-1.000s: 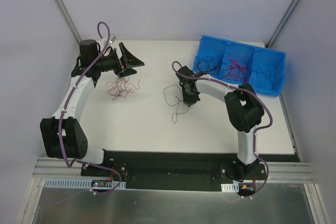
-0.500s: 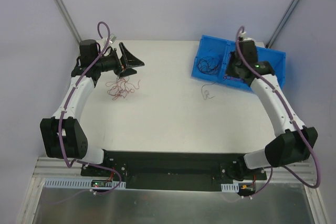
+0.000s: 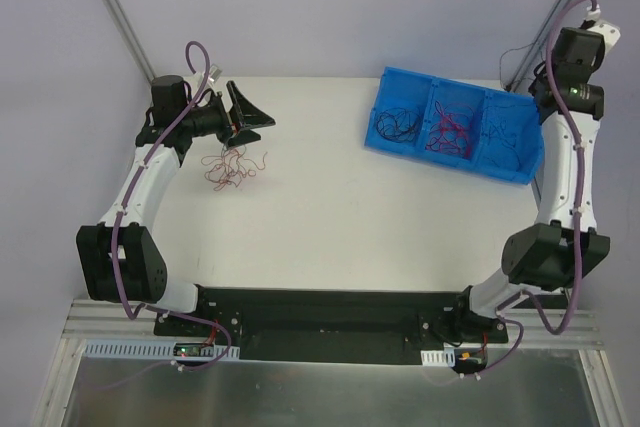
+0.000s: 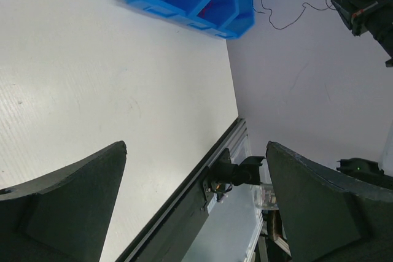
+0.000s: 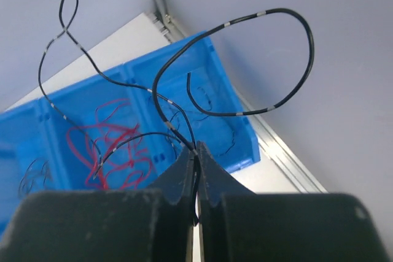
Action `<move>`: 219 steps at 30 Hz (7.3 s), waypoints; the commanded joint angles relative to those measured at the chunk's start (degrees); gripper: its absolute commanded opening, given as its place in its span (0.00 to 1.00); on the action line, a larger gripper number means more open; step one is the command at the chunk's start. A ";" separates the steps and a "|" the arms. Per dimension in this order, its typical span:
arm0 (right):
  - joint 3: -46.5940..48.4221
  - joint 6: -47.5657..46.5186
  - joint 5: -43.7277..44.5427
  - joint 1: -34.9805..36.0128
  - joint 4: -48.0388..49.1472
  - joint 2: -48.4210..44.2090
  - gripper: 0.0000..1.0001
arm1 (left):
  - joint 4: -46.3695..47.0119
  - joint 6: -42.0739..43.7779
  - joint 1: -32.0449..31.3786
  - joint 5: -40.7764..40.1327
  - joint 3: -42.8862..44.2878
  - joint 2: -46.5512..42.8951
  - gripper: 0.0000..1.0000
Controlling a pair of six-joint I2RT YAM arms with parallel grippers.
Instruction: Untangle the cables
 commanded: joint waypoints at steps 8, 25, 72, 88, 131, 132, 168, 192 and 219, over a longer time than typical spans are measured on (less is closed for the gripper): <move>-7.47 -9.03 5.12 -4.70 19.94 11.48 0.00 | 0.70 1.05 0.12 1.72 -0.04 -1.11 0.96; -0.89 -10.26 -1.89 -4.87 9.58 29.85 0.00 | 0.70 0.96 0.12 1.81 -0.04 -1.29 0.96; 1.65 -1.04 -11.12 -4.52 3.35 25.55 0.24 | 0.96 1.66 0.03 0.93 -0.39 -0.41 0.96; -43.06 9.87 -11.98 36.67 43.74 -1.80 0.58 | -12.38 14.74 3.73 -25.23 0.93 7.41 0.91; -45.81 12.23 -40.64 44.96 61.25 15.17 0.61 | -27.95 16.16 -22.83 -42.85 -3.47 4.78 0.96; -45.10 12.94 -43.09 44.96 62.03 16.23 0.61 | -28.13 16.51 -21.69 -42.32 -3.47 4.08 0.96; -24.70 -1.47 -30.65 57.53 33.48 28.90 0.09 | -32.51 22.14 -12.10 -47.65 1.53 2.77 0.00; -32.08 8.64 -20.70 51.02 36.11 23.63 0.07 | -26.02 21.62 -12.18 -65.62 26.16 -33.90 0.00; -58.89 11.19 -10.47 43.03 2.98 -45.89 0.62 | -18.91 19.61 -40.04 -30.54 5.50 4.49 0.00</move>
